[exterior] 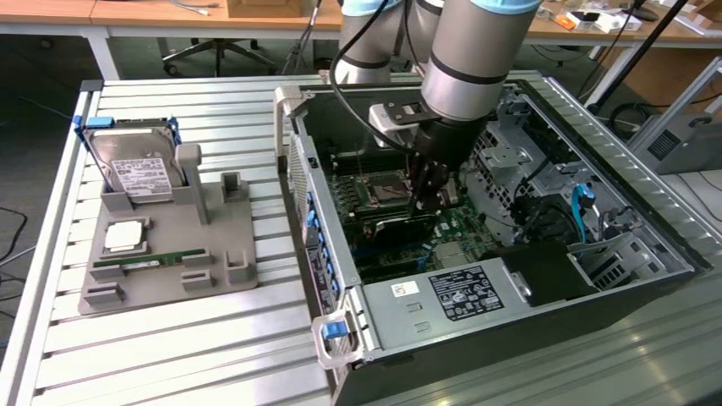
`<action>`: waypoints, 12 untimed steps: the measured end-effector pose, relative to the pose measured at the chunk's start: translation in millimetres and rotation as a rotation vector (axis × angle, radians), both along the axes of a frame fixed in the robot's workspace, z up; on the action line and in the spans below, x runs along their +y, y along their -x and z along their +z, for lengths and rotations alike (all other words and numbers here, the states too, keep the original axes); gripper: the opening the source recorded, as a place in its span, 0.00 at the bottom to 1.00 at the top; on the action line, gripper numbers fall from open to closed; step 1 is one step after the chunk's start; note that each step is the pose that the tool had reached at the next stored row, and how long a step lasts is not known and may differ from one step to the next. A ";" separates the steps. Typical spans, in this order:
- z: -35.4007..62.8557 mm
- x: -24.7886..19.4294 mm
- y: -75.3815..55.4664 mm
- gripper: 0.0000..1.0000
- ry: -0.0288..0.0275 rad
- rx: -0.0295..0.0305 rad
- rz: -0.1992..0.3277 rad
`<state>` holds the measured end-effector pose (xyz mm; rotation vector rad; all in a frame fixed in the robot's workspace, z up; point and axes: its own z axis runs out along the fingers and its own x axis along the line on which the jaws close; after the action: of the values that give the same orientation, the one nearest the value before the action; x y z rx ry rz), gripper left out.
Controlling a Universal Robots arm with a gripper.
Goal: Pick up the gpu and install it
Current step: 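Insert the gpu into the slot, then press down on the gpu until it lock into place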
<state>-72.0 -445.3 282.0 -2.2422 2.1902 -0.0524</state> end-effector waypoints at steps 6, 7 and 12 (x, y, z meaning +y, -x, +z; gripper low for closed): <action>0.0 0.0 0.0 0.11 0.0001 0.0000 0.000; 0.0 0.0 0.0 0.11 0.0000 0.0000 0.000; -0.3 0.0 15.6 0.11 0.0001 -0.0001 0.000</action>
<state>-87.6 -445.2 281.7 -2.2422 2.1902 -0.0526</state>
